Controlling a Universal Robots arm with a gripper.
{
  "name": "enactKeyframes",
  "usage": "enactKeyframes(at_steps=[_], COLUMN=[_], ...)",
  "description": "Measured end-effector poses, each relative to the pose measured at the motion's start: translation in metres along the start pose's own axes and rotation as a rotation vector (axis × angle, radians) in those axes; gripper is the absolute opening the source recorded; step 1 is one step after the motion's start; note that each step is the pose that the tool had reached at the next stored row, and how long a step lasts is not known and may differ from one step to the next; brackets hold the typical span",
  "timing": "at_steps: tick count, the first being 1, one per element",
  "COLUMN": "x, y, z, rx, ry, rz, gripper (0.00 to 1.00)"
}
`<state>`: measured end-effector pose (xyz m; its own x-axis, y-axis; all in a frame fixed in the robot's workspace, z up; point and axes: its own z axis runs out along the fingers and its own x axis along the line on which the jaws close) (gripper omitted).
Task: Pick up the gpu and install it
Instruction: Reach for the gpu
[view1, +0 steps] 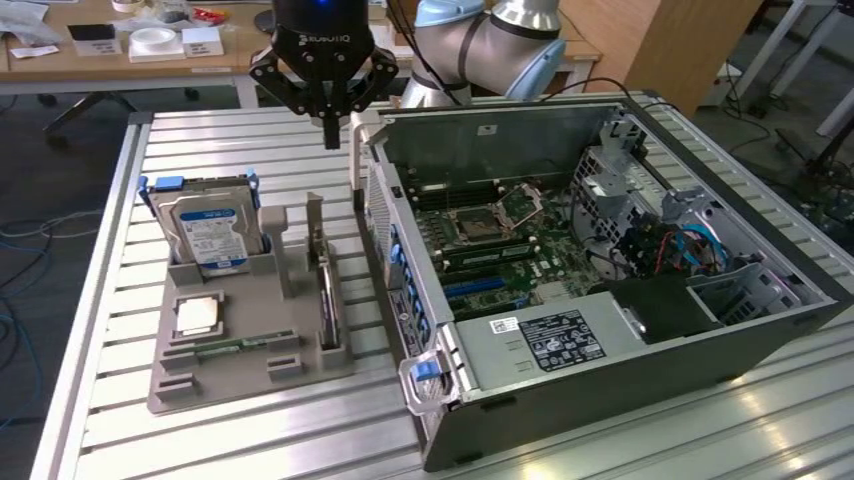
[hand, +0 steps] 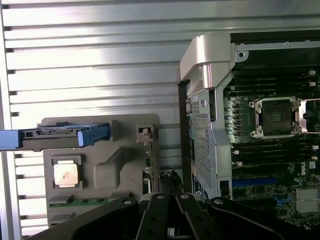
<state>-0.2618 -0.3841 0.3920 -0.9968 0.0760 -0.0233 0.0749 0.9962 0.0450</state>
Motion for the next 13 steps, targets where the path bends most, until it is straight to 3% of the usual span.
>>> enactKeyframes(at_steps=[7,13], x=[0.0001,0.0002], y=[-0.0007,-0.0069], z=[0.0000,-0.0003], rx=[0.0000,0.0000], ry=[0.0000,0.0000], rz=[0.000,0.000], gripper=[0.11,0.11])
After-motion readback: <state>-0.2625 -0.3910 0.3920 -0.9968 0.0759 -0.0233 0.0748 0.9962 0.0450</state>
